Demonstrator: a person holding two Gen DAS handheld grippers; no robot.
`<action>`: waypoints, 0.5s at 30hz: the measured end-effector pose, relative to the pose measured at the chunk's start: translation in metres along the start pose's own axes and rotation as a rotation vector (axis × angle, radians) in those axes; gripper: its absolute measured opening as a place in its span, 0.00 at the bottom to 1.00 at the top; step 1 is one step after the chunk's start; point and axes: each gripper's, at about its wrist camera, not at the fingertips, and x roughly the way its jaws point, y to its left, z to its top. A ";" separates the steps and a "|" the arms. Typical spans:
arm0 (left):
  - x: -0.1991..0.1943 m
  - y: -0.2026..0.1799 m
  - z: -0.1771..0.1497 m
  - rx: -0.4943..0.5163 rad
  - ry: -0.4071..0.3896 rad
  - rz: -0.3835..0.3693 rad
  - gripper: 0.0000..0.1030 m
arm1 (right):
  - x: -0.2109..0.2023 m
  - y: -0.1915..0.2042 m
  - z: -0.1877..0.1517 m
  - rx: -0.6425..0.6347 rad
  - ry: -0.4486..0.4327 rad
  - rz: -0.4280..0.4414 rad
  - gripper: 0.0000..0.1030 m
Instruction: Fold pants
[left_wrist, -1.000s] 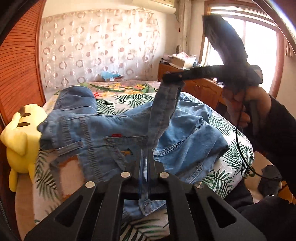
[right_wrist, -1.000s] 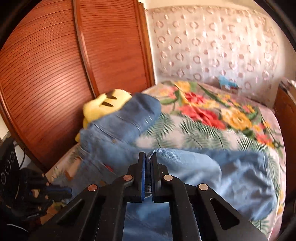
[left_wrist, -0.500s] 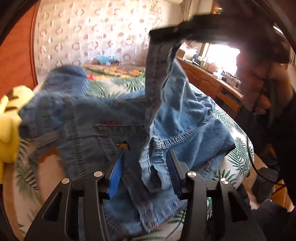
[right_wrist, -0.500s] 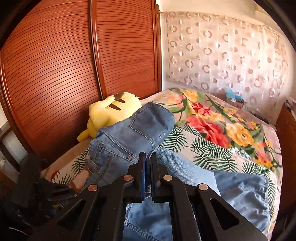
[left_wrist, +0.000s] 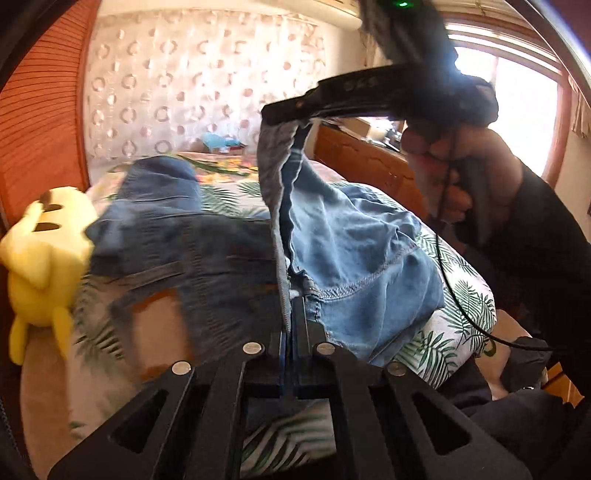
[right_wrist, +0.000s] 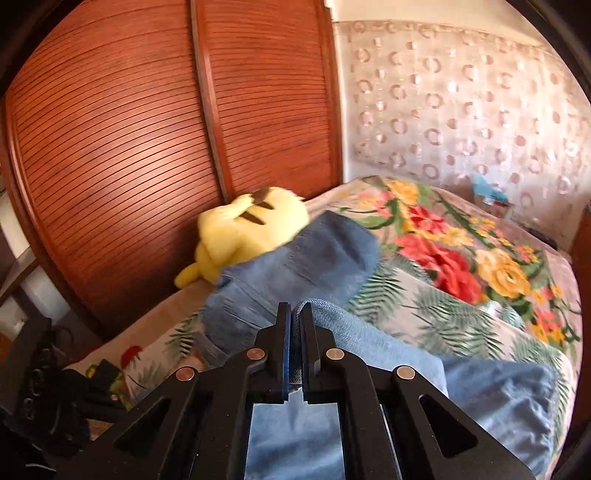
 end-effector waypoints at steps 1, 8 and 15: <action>-0.006 0.004 -0.003 -0.006 -0.001 0.013 0.02 | 0.007 0.005 0.004 -0.010 0.006 0.014 0.04; -0.019 0.038 -0.022 -0.065 0.026 0.091 0.02 | 0.059 0.033 0.020 -0.029 0.063 0.082 0.04; -0.009 0.044 -0.034 -0.089 0.072 0.111 0.04 | 0.066 0.022 0.014 -0.017 0.106 0.048 0.38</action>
